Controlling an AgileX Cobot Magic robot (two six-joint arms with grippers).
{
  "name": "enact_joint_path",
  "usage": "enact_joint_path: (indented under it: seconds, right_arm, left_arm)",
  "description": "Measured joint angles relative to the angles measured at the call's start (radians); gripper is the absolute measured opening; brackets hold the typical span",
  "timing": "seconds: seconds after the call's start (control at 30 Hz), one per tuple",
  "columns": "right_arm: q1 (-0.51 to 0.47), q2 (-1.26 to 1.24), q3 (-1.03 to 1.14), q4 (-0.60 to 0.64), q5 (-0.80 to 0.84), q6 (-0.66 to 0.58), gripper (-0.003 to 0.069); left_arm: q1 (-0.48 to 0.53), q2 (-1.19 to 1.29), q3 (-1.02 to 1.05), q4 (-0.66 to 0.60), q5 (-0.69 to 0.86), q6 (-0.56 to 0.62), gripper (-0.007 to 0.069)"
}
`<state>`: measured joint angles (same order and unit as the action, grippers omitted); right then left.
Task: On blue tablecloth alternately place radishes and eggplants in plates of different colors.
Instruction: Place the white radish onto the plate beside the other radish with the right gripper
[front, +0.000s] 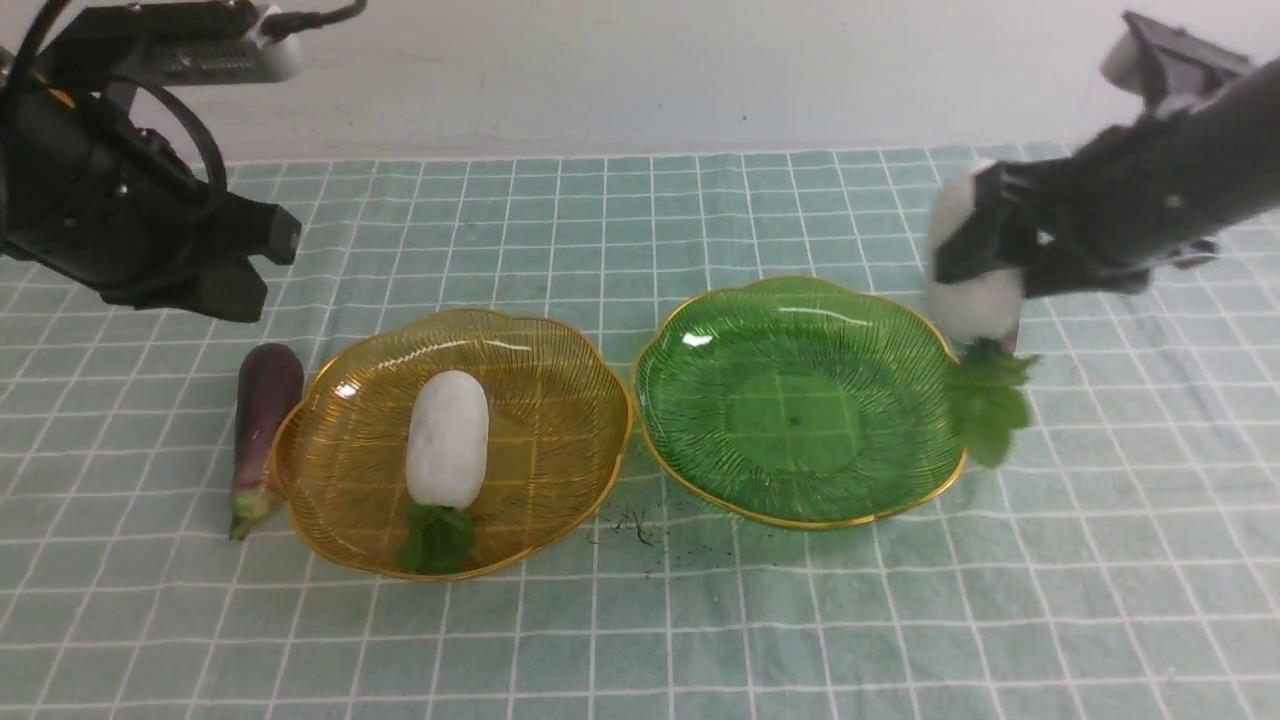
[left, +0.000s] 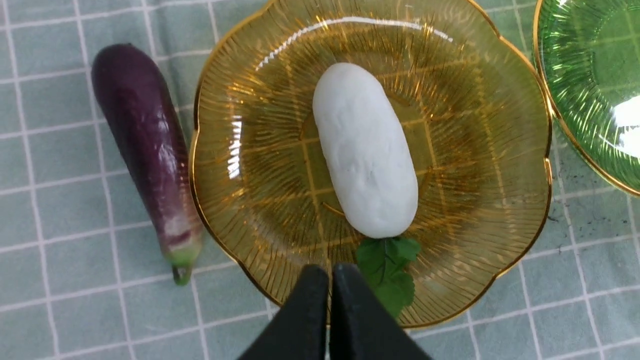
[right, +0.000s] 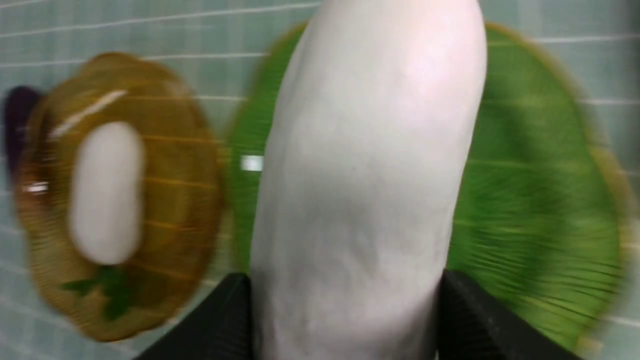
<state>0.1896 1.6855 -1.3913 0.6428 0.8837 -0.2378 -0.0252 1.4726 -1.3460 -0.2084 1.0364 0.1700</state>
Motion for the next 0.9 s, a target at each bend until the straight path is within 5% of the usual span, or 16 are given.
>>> enact_joint_path:
  seconds: [0.33,0.6,0.9]
  right_arm:
    - [0.322,0.341,-0.223,0.228,-0.13,-0.1,0.0425]
    - [0.347,0.535,-0.431,0.23,-0.093,-0.06,0.0426]
    - [0.286,0.554,-0.585,0.184,0.174,-0.037,0.0615]
  left_arm:
    - [0.001,-0.004,0.077,-0.025,-0.01,-0.001,-0.0008]
    - [0.001,-0.034,0.077,-0.026,0.028,-0.001,-0.0008]
    - [0.018,-0.068,0.077,0.031,0.034,-0.037,-0.0008]
